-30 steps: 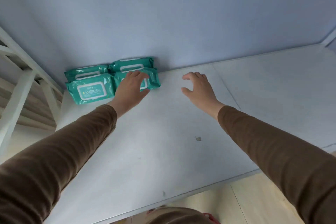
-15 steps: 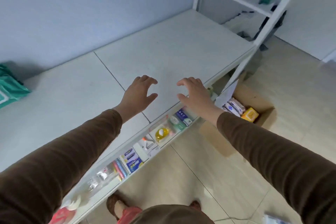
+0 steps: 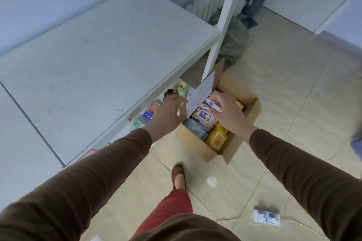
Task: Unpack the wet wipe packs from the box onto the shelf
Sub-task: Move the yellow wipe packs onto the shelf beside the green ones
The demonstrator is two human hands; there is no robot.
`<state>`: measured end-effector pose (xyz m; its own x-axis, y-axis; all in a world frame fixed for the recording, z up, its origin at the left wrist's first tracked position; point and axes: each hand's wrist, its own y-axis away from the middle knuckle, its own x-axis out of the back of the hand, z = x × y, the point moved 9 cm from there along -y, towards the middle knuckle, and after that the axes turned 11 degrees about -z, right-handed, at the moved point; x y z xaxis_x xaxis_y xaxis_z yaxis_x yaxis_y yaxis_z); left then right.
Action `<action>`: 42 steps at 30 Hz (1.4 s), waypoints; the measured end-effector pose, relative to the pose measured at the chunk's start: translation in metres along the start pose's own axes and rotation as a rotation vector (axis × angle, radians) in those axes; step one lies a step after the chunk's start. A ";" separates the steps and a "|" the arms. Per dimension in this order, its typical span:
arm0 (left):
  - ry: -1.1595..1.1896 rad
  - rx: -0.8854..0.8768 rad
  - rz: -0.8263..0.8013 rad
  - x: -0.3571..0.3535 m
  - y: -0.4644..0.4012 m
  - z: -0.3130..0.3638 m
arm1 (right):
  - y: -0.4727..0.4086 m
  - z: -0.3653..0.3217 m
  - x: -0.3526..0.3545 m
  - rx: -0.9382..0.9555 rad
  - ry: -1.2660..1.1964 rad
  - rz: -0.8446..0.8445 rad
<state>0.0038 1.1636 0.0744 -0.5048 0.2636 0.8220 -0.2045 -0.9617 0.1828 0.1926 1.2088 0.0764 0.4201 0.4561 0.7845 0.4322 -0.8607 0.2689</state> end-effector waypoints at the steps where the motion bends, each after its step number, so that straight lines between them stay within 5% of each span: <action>1: 0.041 0.010 -0.030 -0.015 -0.018 0.001 | -0.007 0.024 0.003 -0.046 -0.018 -0.013; 9: 0.239 0.160 -0.264 -0.125 -0.114 0.012 | -0.044 0.174 0.000 -0.299 -0.157 -0.171; 23: 0.340 0.653 -0.415 -0.338 -0.167 -0.021 | -0.126 0.357 -0.121 -0.289 -0.089 -0.720; 35: 0.168 0.728 -0.518 -0.478 -0.198 -0.080 | -0.189 0.443 -0.259 -0.311 -0.085 -0.861; 42: 0.125 0.726 -0.526 -0.501 -0.203 -0.095 | -0.182 0.462 -0.299 -0.663 -0.478 -0.909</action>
<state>0.2181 1.2336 -0.4259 -0.5918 0.6480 0.4795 0.1234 -0.5150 0.8483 0.3564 1.3336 -0.4653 0.4880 0.8687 -0.0847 0.2899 -0.0698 0.9545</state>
